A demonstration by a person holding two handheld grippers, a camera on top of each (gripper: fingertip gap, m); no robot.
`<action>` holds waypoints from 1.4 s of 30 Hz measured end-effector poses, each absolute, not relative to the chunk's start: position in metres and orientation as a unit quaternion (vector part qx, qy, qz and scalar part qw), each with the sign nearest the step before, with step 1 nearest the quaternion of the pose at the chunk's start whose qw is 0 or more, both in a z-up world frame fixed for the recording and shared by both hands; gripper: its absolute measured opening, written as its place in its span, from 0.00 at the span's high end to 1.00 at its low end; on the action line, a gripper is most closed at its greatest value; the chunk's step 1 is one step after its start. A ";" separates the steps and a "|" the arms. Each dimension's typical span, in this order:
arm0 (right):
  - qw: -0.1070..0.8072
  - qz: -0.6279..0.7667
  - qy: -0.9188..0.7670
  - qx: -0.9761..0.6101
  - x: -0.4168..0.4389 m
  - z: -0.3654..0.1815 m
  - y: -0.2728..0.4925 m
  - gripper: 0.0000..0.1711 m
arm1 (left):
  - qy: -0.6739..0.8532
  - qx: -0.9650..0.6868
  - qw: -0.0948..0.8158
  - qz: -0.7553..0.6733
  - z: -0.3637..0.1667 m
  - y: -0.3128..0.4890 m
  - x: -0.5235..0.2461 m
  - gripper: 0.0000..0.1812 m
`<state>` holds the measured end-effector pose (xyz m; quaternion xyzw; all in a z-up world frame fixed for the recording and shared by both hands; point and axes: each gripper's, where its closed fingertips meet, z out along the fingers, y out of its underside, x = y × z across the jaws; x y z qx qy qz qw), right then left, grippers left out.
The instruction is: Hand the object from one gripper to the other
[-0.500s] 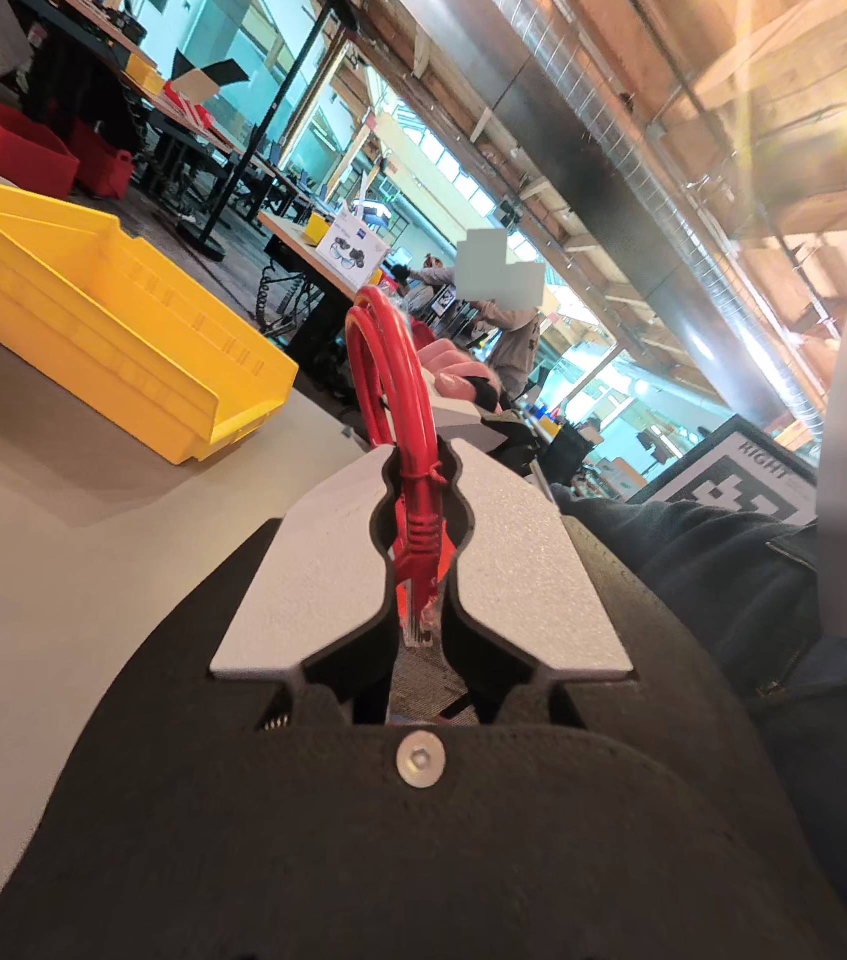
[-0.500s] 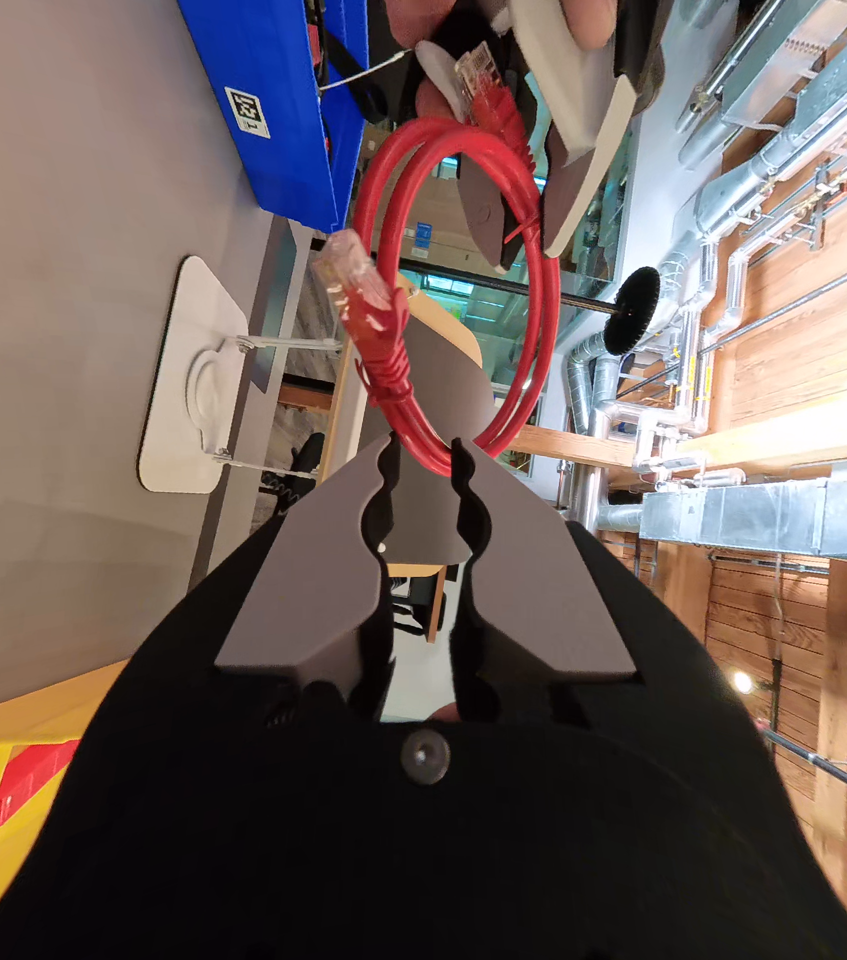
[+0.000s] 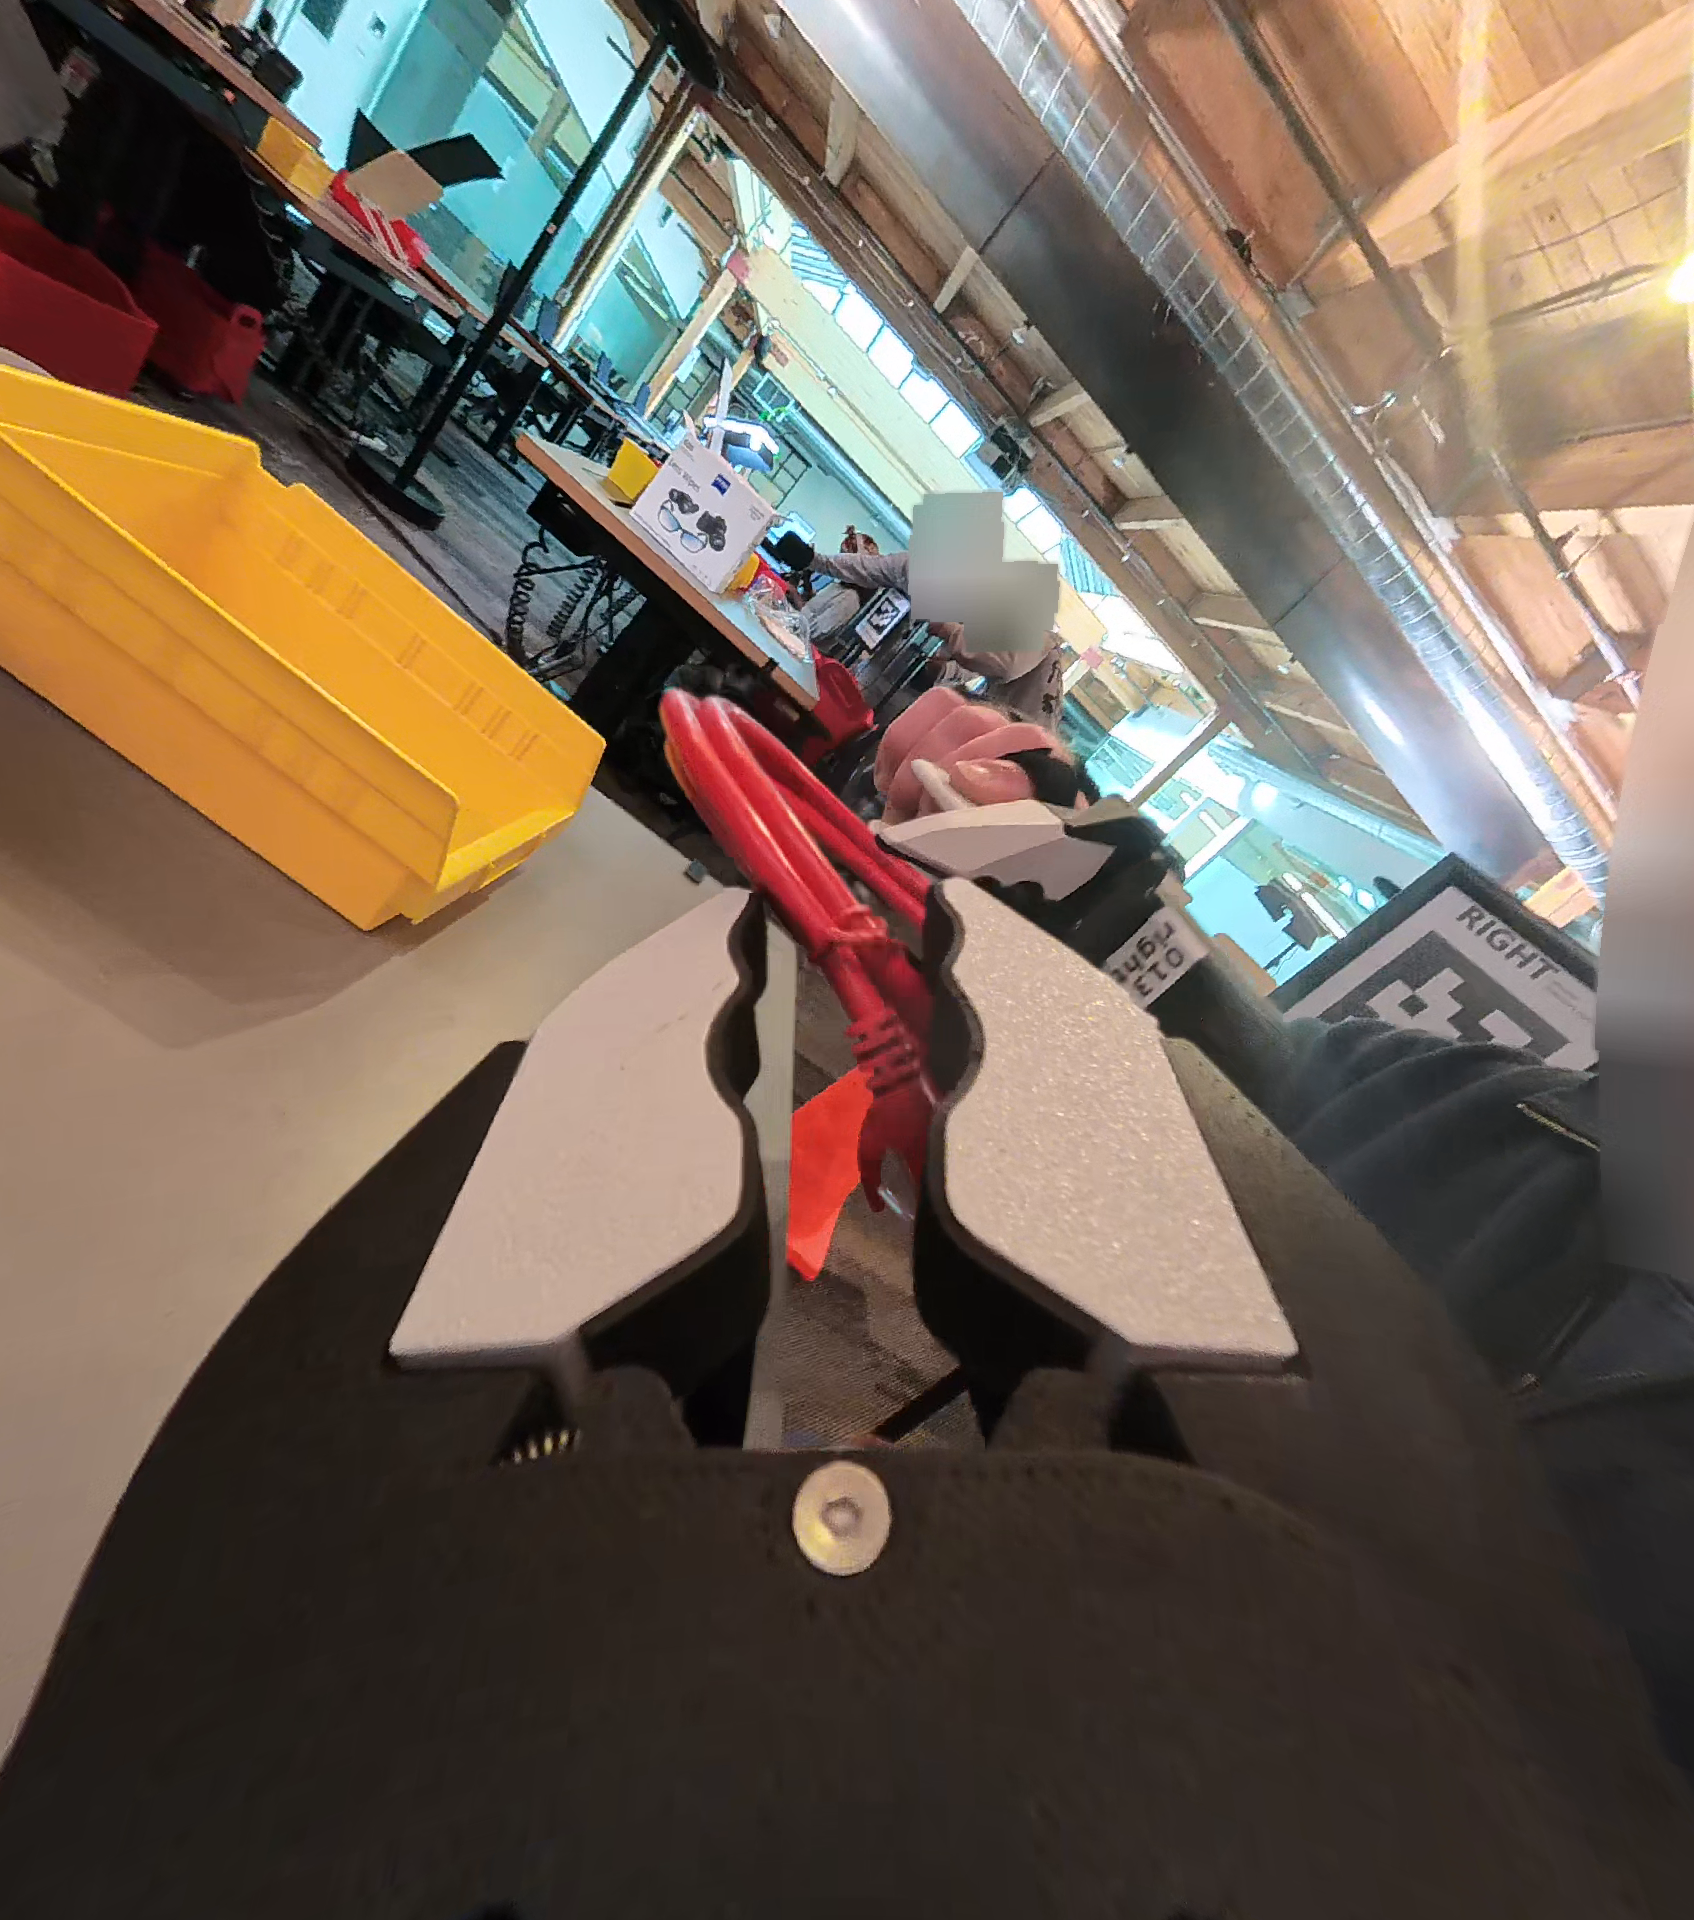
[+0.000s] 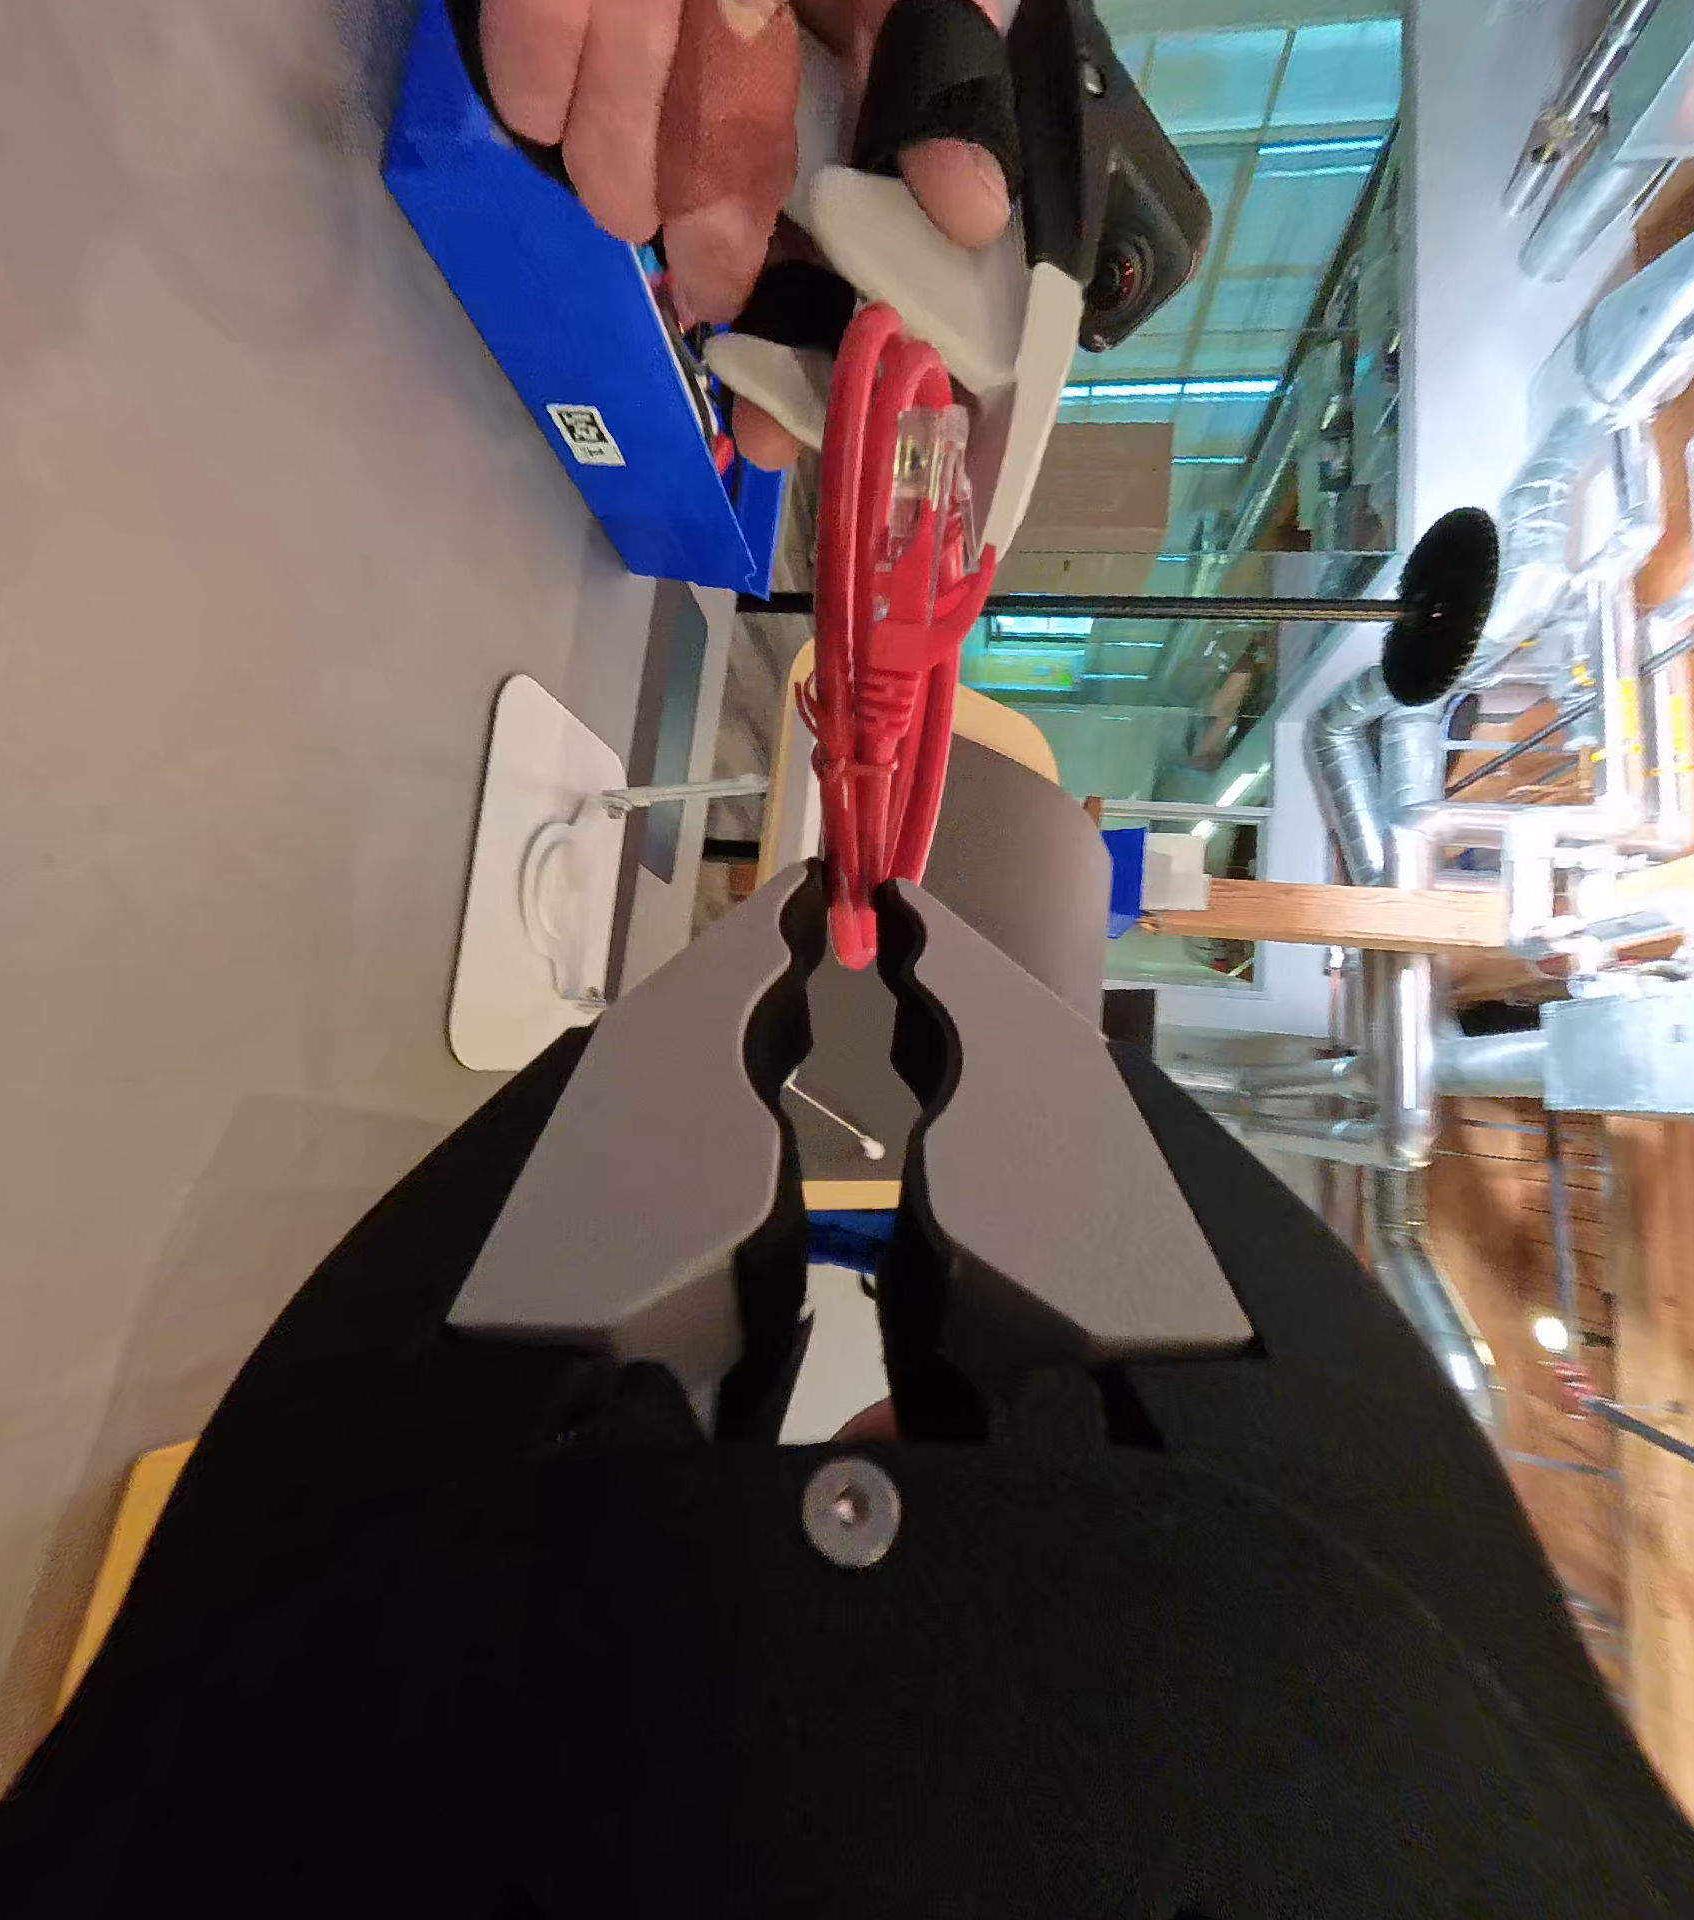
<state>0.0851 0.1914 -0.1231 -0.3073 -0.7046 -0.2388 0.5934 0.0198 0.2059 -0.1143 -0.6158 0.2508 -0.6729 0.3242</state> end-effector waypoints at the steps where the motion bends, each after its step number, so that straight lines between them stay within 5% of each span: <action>1: 0.591 -0.223 -0.706 -0.319 0.086 -0.123 0.191 0.96 | 0.257 -0.620 0.329 -0.665 -0.115 0.206 0.019 0.83; 12: 0.502 -0.090 -0.737 -0.444 0.103 -0.135 0.195 0.97 | 0.404 -0.640 0.513 -0.405 -0.096 0.208 0.002 0.70; 18: 0.450 -0.046 -0.750 -0.483 0.099 -0.144 0.194 0.97 | 0.605 -0.595 0.524 -0.073 -0.122 0.178 0.032 0.75; 21: 0.441 -0.042 -0.752 -0.488 0.097 -0.145 0.192 0.97 | 0.618 -0.590 0.519 -0.018 -0.130 0.182 0.036 0.91; 29: 0.466 -0.022 -0.730 -0.499 0.097 -0.131 0.193 0.95 | 0.600 -0.585 0.544 -0.044 -0.126 0.181 0.036 0.97; 42: 0.581 0.129 -0.571 -0.566 0.109 -0.101 0.204 0.76 | 0.401 -0.604 0.585 -0.364 -0.092 0.198 0.008 0.97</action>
